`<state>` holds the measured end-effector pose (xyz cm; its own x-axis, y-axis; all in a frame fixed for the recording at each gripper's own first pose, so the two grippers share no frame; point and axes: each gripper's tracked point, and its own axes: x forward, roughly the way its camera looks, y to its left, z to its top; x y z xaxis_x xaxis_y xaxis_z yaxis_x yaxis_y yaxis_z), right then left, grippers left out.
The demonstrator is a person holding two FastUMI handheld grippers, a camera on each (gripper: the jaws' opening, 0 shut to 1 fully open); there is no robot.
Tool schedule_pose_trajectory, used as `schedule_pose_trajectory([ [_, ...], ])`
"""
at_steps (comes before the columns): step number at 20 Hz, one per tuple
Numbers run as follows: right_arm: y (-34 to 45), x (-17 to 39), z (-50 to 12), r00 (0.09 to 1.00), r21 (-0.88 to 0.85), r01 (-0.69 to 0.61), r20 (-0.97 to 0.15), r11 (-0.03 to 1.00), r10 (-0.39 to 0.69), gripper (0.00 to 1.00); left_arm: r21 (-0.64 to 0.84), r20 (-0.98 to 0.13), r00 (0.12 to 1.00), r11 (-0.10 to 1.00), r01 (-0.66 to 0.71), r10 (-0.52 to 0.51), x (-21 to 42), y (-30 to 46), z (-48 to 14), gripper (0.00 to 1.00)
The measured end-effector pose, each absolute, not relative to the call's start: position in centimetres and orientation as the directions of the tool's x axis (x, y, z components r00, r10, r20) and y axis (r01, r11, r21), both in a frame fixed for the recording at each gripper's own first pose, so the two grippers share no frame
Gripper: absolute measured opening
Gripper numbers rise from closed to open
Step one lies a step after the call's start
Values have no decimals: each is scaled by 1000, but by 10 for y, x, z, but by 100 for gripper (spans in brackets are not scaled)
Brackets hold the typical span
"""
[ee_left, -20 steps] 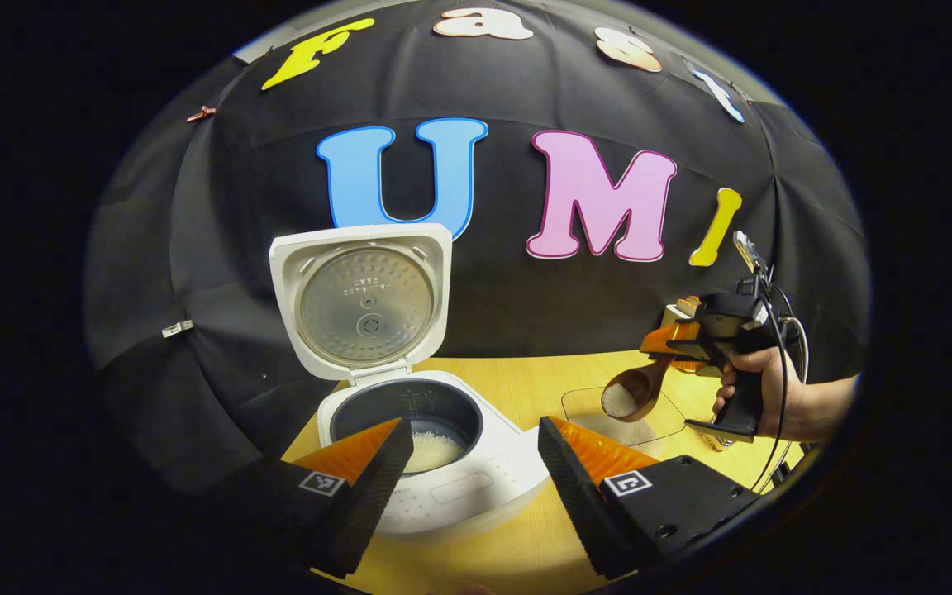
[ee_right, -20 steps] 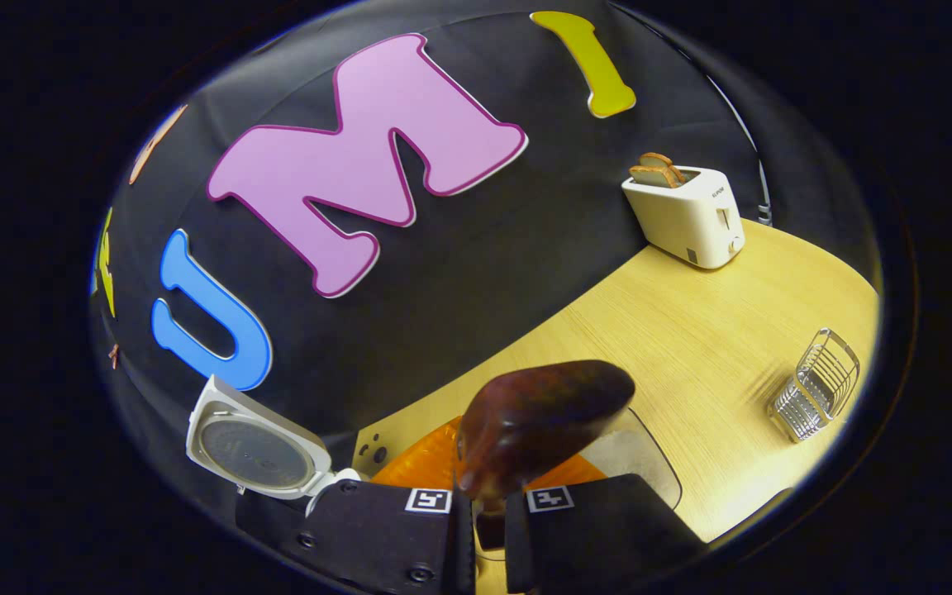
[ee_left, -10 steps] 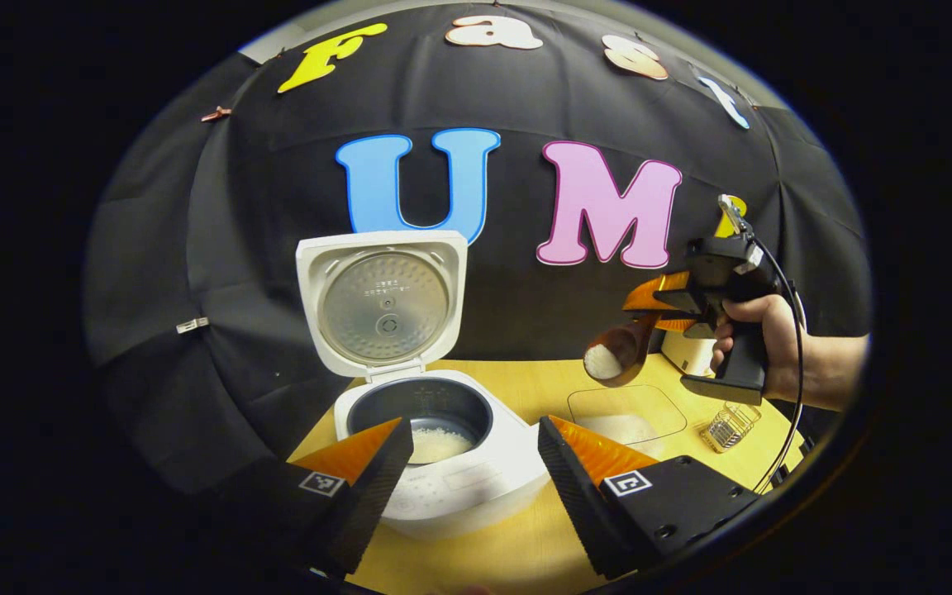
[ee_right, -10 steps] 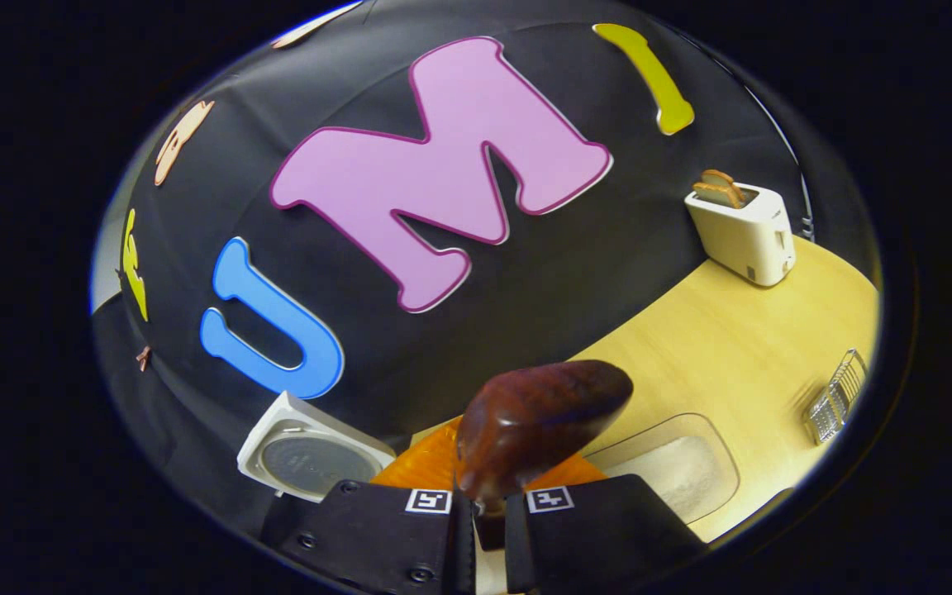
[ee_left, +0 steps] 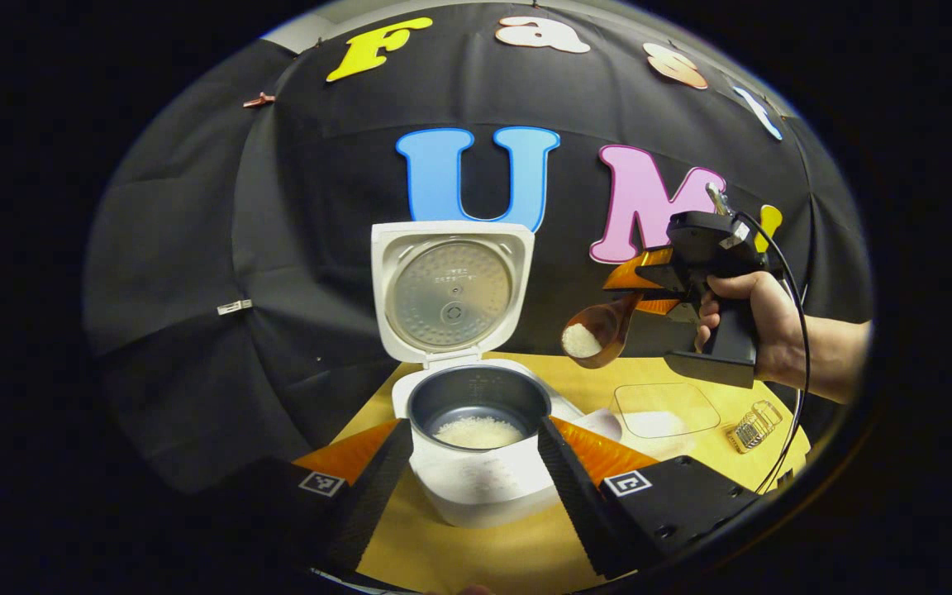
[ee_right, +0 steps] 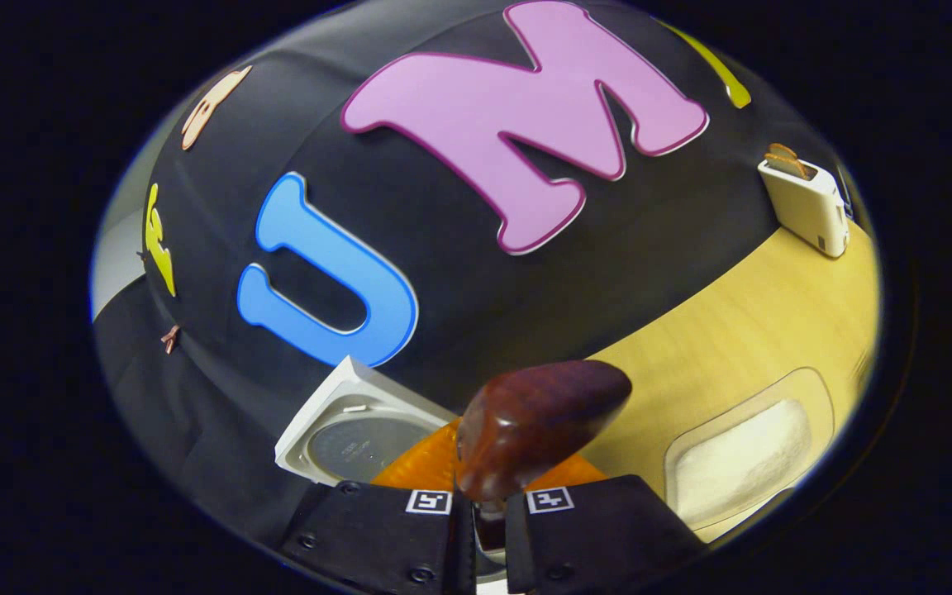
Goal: Close the left gripper, press the button to open the rice cooker; take a wooden spoon from the chopstick holder with the right hand, scoop a spoonful of rice and pour it into the rice cooker, then put the wooden spoon back into the chopstick holder.
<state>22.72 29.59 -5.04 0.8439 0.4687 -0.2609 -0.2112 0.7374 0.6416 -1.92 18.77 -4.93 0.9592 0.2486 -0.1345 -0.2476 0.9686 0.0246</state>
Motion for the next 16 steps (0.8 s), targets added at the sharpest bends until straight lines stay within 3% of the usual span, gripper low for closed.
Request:
schedule_pose_trajectory([
  [6,358,218,-79,794,546,-320,-291,775,533,18,7,-148,942,952,-305,302,-29,213,-54,98],
  [11,396,204,-90,768,294,-508,-270,809,581,18,-6,-161,932,944,-329,324,-31,224,-61,98],
  [16,429,190,-86,741,-4,-652,-211,758,637,18,-13,-159,928,940,-342,335,-27,235,-61,98],
])
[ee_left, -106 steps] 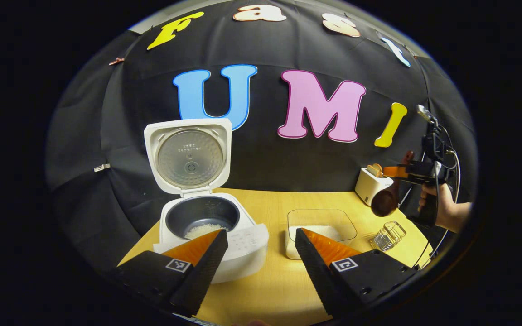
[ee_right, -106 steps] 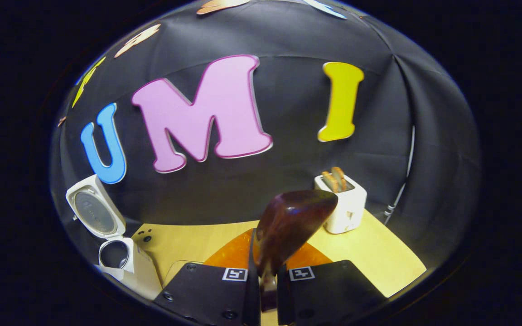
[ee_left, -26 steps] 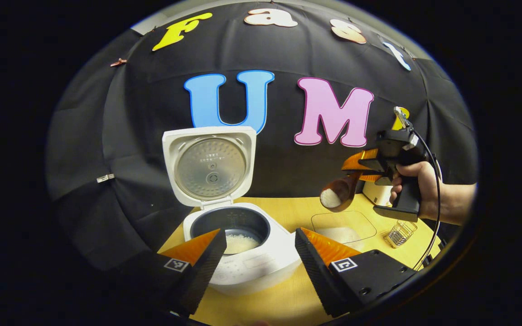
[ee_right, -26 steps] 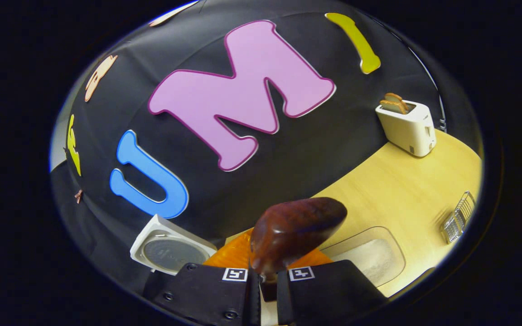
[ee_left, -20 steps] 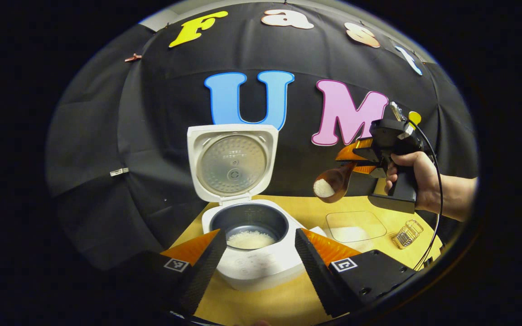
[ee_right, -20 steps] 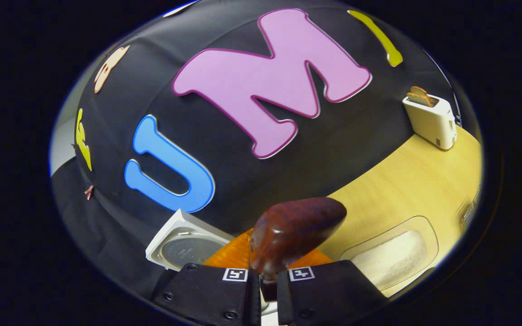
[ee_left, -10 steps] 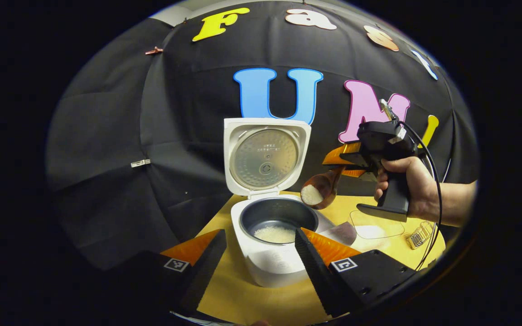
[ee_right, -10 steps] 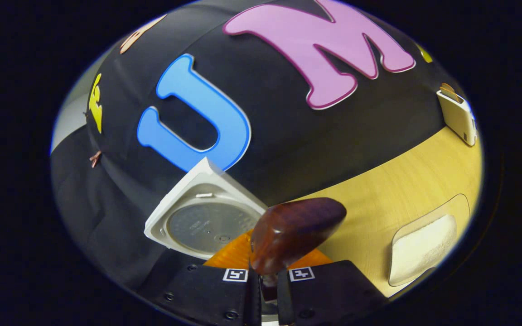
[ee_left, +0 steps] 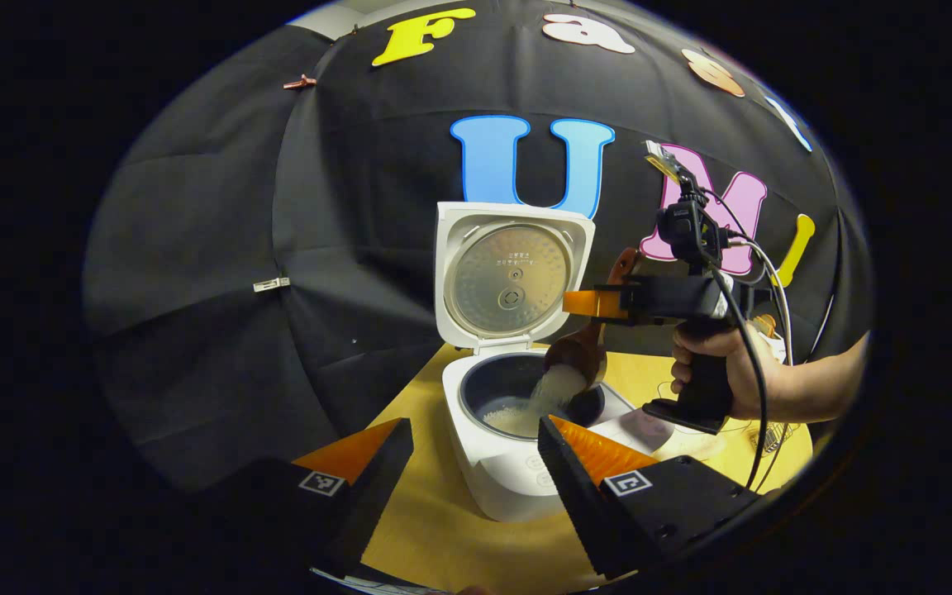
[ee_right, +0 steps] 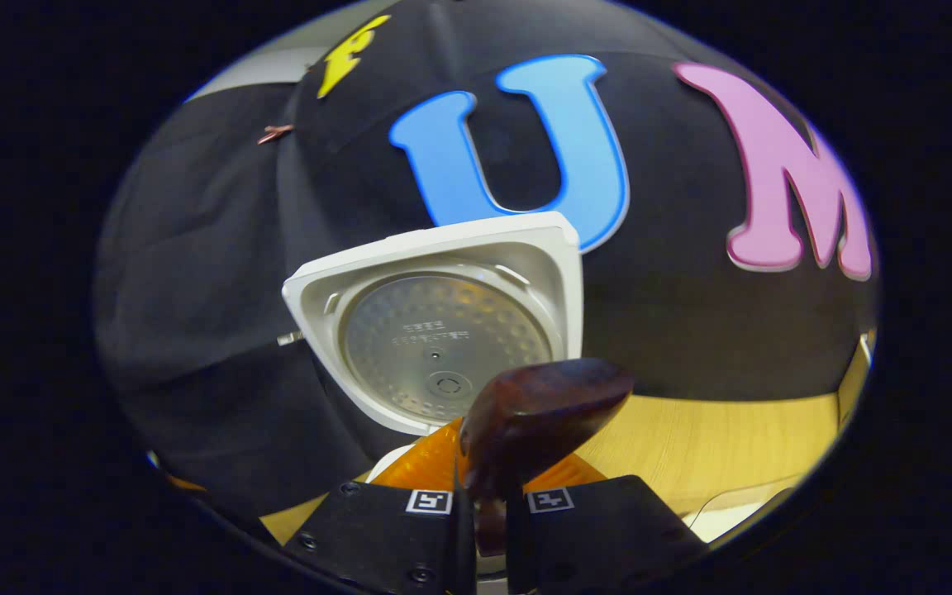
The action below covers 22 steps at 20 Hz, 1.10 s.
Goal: Close the left gripper, press the button to open the rice cooker; take a wooden spoon from the chopstick holder with the right hand, scoop a spoonful of rice and pour it into the rice cooker, then put the wooden spoon back into the chopstick holder.
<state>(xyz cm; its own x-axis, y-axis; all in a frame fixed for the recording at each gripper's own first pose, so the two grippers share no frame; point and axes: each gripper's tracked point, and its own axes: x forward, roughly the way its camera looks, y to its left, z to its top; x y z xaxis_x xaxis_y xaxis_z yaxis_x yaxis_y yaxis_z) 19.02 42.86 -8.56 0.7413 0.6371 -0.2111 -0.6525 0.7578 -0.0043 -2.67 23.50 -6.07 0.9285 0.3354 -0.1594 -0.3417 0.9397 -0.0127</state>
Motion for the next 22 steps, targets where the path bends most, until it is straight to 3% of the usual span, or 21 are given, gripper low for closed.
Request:
schedule_pose_trajectory([
  [14,450,177,-93,681,-380,-712,-173,590,711,18,-47,-148,904,910,-411,401,-37,260,-58,98],
  [22,439,170,-73,686,-83,-722,-210,687,696,18,-38,-138,903,909,-415,407,-38,251,-55,98],
])
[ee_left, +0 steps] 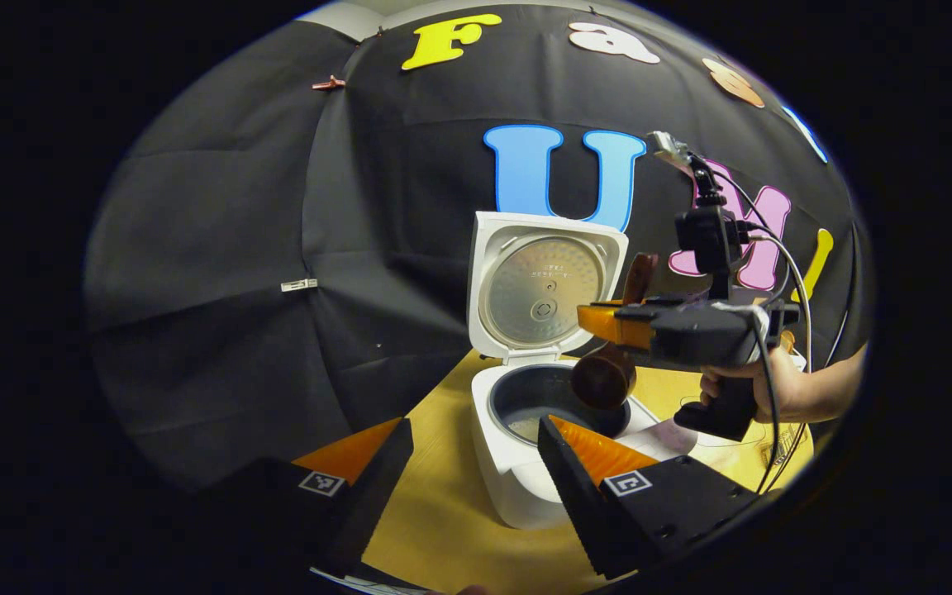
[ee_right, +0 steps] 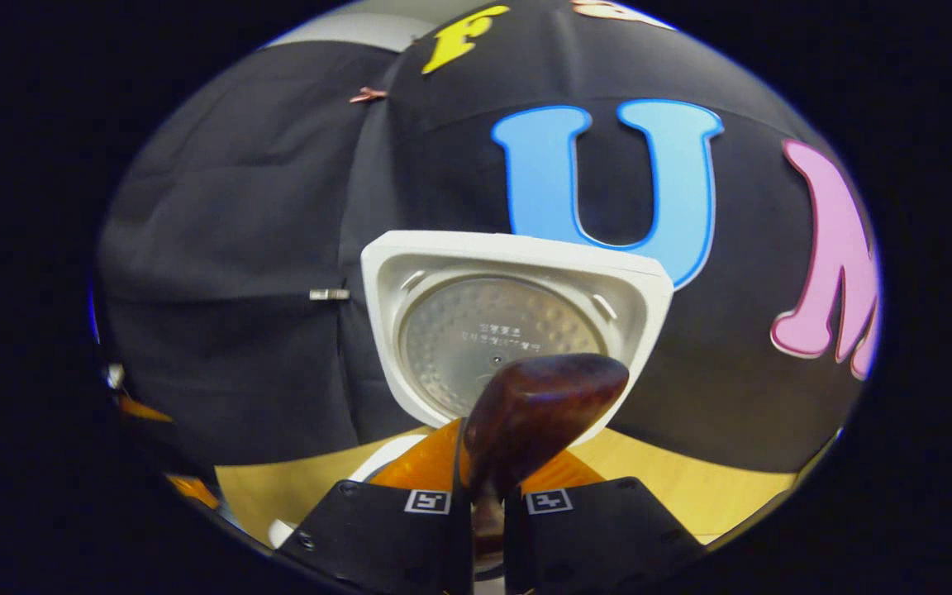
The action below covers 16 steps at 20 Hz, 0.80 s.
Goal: Close the left gripper, press the button to open the rice cooker; take a wooden spoon from the chopstick holder with the right hand, scoop a spoonful of rice and pour it into the rice cooker, then put the wooden spoon back into the chopstick holder.
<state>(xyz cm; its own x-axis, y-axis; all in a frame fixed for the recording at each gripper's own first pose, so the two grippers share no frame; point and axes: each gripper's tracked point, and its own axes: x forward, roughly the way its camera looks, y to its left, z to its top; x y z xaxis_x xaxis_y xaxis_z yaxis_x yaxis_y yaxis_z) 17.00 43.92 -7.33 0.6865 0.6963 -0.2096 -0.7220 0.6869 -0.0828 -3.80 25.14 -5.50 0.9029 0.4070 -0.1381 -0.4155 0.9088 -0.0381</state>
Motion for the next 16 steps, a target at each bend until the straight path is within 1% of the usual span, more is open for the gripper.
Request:
schedule_pose_trajectory([
  [5,409,169,-46,701,-29,-703,-196,711,685,18,-23,-129,910,917,-399,393,-34,235,-49,98],
  [9,372,173,-26,726,33,-670,-179,742,664,18,-15,-122,925,931,-364,359,-24,208,-40,98],
  [12,326,183,-14,767,83,-613,-178,786,617,18,1,-115,939,946,-325,323,-14,180,-35,98],
  [16,241,201,-2,839,102,-510,-158,854,521,18,19,-113,958,965,-261,262,1,135,-31,98],
])
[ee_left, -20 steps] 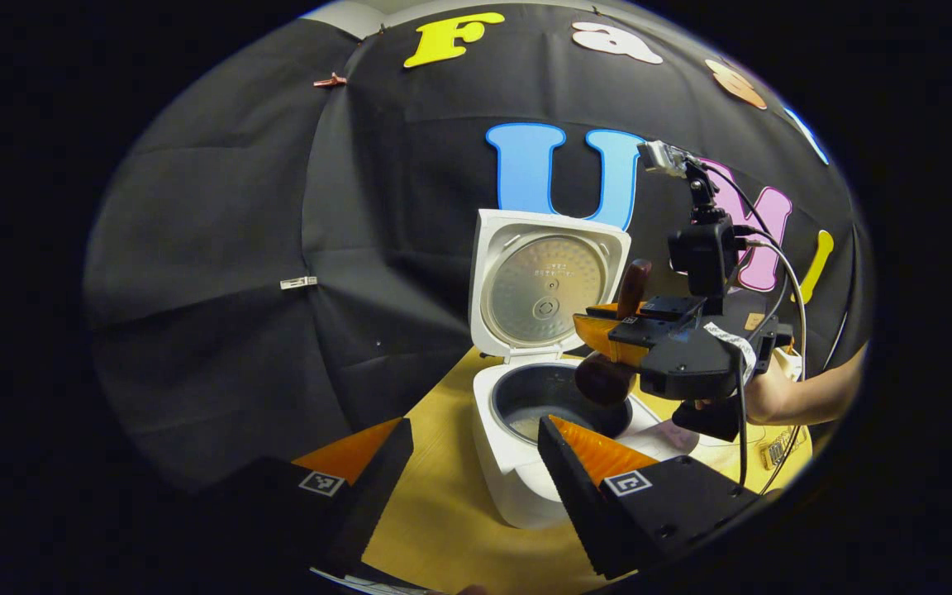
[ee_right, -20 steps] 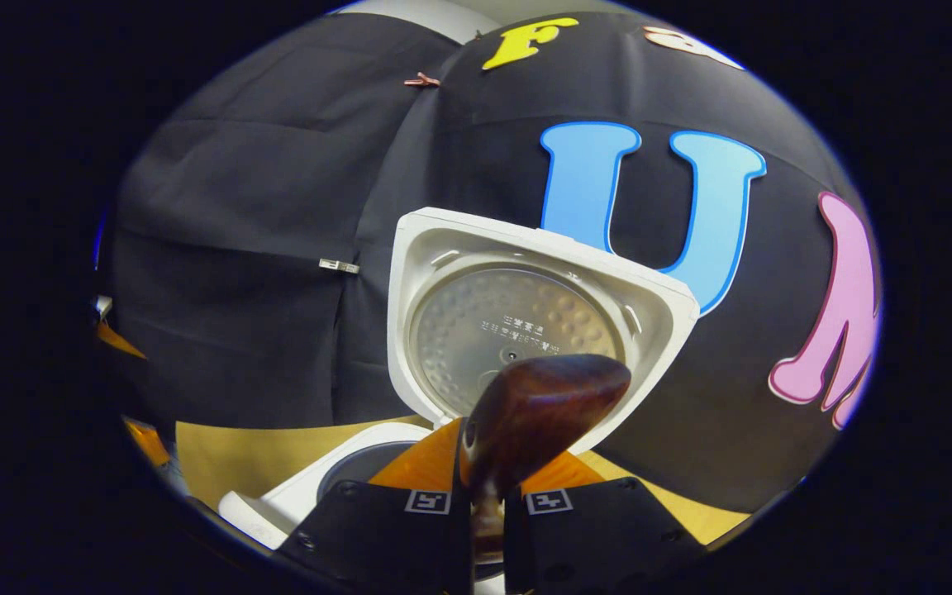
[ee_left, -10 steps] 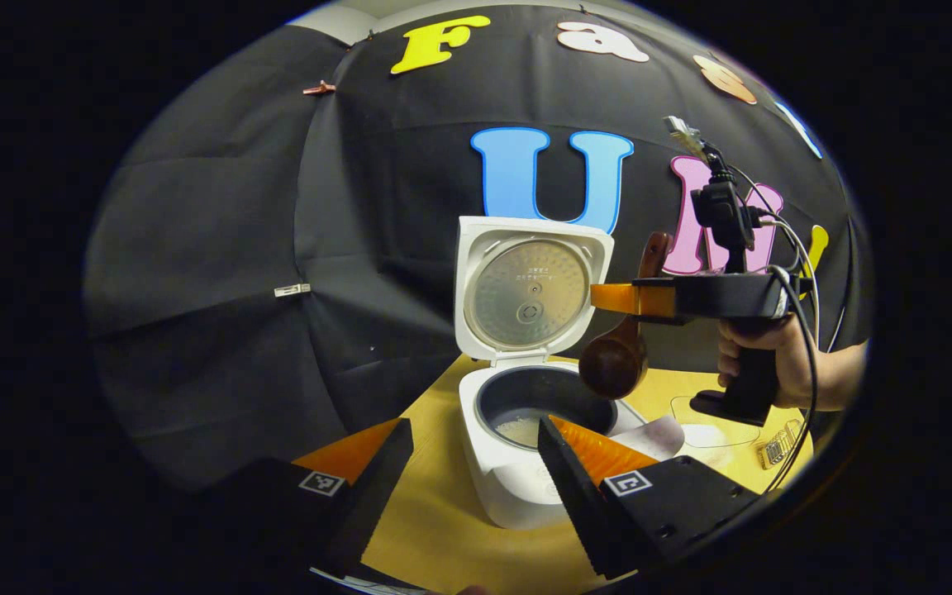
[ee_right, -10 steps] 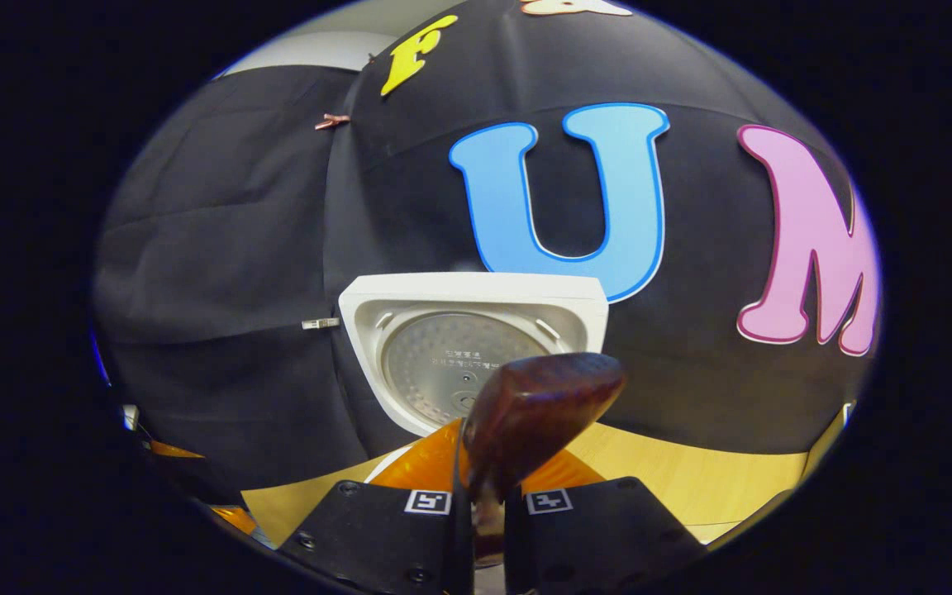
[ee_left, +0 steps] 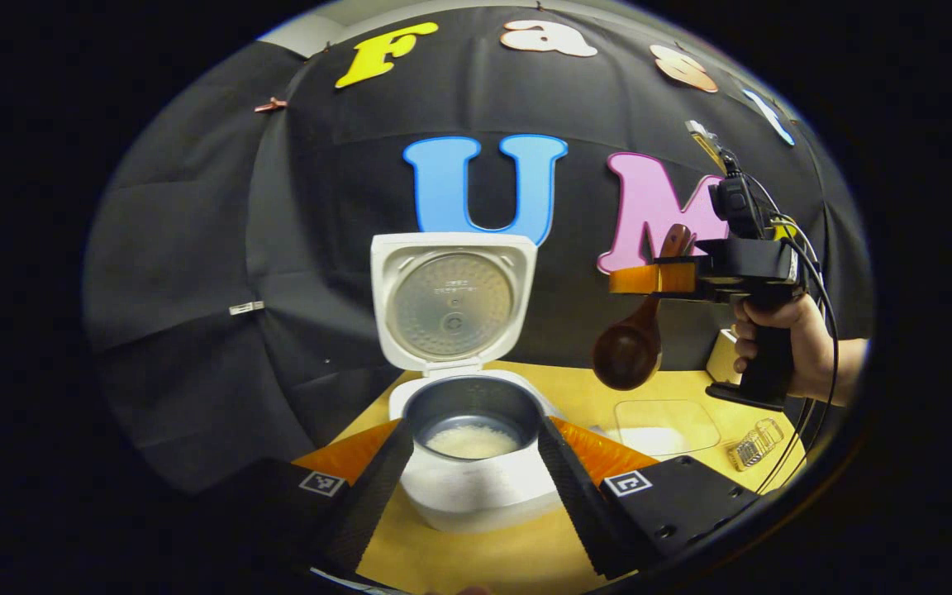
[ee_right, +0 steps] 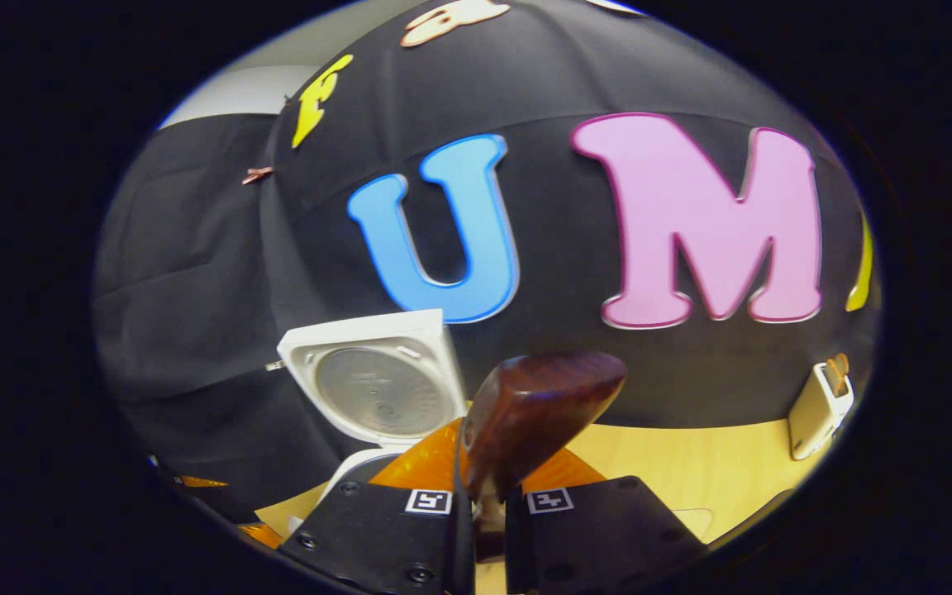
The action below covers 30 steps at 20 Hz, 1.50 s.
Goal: Close the left gripper, press the button to open the rice cooker; take a wooden spoon from the chopstick holder with the right hand, scoop a spoonful of rice and pour it into the rice cooker, then put the wooden spoon back into the chopstick holder.
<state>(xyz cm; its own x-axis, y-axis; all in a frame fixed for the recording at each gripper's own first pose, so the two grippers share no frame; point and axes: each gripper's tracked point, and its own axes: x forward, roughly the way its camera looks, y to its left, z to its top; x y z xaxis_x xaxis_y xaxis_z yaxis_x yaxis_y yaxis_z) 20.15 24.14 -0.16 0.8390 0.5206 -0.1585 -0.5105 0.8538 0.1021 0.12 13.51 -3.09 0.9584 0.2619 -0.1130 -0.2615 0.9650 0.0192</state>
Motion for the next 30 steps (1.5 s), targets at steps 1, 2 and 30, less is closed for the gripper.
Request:
schedule_pose_trajectory([
  [1,218,205,-2,855,108,-480,-164,871,491,18,23,-114,963,969,-245,246,6,124,-30,98],
  [2,195,208,-2,871,115,-448,-169,886,462,18,25,-111,967,973,-228,229,11,111,-28,98],
  [30,-195,185,-186,909,187,140,-413,972,-51,18,38,-188,941,960,-279,281,33,11,-51,98],
])
